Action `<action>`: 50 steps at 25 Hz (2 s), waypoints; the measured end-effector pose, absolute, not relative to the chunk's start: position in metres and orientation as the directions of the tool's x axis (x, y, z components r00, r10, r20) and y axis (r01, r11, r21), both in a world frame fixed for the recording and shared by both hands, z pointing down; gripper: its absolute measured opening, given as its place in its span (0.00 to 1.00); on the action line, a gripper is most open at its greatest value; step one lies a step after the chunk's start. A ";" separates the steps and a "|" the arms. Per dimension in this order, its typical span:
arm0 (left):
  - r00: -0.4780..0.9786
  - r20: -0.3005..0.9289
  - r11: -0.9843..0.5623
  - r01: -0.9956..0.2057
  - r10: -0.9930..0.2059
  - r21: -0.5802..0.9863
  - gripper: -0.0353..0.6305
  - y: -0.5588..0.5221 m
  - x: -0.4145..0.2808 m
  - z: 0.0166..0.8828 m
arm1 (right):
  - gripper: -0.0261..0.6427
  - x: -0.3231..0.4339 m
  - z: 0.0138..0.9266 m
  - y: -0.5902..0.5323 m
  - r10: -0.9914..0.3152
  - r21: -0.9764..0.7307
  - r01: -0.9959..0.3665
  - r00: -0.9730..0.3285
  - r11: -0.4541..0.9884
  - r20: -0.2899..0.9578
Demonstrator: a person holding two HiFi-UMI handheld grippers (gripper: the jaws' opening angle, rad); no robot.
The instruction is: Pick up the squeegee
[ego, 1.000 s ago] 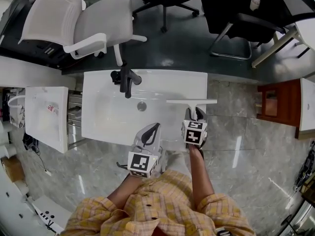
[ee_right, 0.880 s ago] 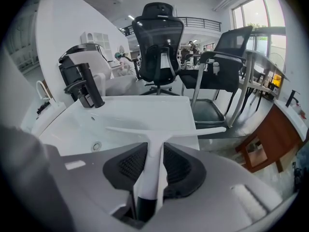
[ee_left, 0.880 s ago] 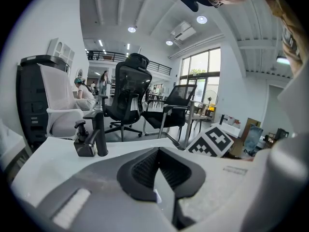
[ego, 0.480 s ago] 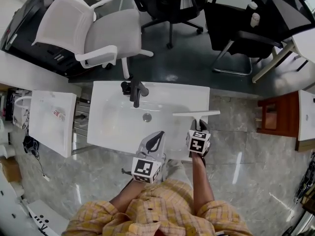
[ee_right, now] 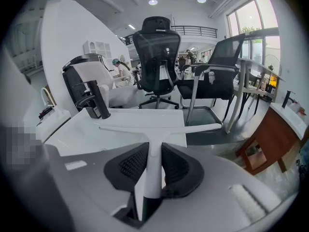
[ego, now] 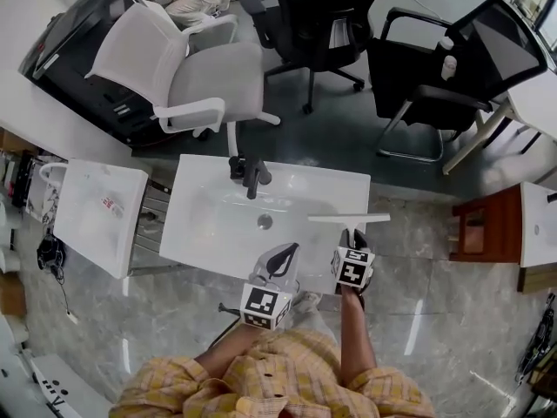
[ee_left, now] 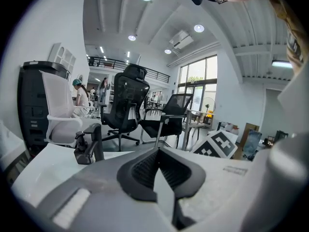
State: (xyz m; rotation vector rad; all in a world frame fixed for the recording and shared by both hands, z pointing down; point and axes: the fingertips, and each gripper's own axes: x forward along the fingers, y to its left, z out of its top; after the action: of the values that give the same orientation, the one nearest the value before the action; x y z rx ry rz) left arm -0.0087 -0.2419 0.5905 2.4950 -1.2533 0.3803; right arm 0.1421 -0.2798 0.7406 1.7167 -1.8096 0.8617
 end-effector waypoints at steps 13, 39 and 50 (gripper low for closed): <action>0.567 0.320 -0.558 -0.820 -0.759 0.131 0.05 -0.227 -0.004 0.559 | 0.16 0.142 0.672 -0.266 -0.760 -0.153 -0.987 -0.133 0.045 0.637; 0.563 0.211 -0.559 -0.825 -0.799 0.083 0.05 -0.198 -0.009 0.511 | 0.16 0.142 0.546 -0.232 -0.896 -0.189 -0.978 -0.157 0.084 0.416; 0.560 0.147 -0.554 -0.829 -0.816 0.080 0.05 -0.188 -0.016 0.490 | 0.16 0.124 0.500 -0.216 -0.925 -0.168 -0.976 -0.187 0.137 0.331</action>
State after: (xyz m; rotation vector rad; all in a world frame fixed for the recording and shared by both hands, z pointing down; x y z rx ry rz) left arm -0.0160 -0.1884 0.4897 2.6490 -1.4052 0.1390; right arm 0.1240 -0.2156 0.5004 1.9023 -2.2530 0.5226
